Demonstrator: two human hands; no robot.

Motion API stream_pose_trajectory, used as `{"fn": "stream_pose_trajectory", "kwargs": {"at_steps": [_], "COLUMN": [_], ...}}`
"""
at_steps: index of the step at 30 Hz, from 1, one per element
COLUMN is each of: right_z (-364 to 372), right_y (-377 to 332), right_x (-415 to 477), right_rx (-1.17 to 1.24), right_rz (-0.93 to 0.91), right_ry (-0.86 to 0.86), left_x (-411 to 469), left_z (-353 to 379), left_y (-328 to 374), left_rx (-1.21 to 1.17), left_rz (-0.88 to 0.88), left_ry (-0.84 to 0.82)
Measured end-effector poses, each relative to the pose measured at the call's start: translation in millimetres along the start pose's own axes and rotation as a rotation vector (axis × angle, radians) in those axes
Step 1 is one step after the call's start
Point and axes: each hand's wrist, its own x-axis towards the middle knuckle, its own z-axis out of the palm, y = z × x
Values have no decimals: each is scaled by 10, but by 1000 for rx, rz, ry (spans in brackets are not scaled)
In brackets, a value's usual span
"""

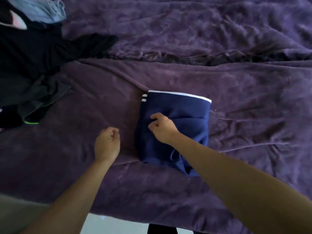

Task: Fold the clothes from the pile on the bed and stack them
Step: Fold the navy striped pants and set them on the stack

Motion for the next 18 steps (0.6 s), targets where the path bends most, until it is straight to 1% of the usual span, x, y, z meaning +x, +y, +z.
{"fn": "stream_pose_trajectory", "kwargs": {"at_steps": [1,2,4,5,6,8,10,11,13,16,18], "right_z": [-5,-46,-208,-324,-447,-657,-772,-773,-676,-455,-398], "right_y": [75,177,415,550,691,932,1129,1198,1272,1275,1267], "right_x": [-55,-125,-276,-326,-367,-405,-352,-302,-171,9,43], "right_rx": [-24,-54,-179,-274,-362,-471,-493,-480,-420,-289,-245], "right_rz": [-63,-132,-253,-270,-234,-42,127,158,157,147,142], "right_ry": [86,206,458,554,609,606,534,501,472,526,565], "left_x": [18,22,10,11,10,64,176,228,319,420,465], "left_z": [28,76,215,315,419,618,817,920,1098,1222,1191], "left_y": [29,88,277,389,497,675,788,812,822,759,723], "left_rx": [-9,-17,-27,-17,15,114,187,215,284,394,363], "left_rz": [-13,-6,67,112,145,170,206,237,308,380,447], "left_ry": [9,12,-10,-34,-54,-78,-105,-108,-89,-28,4]}}
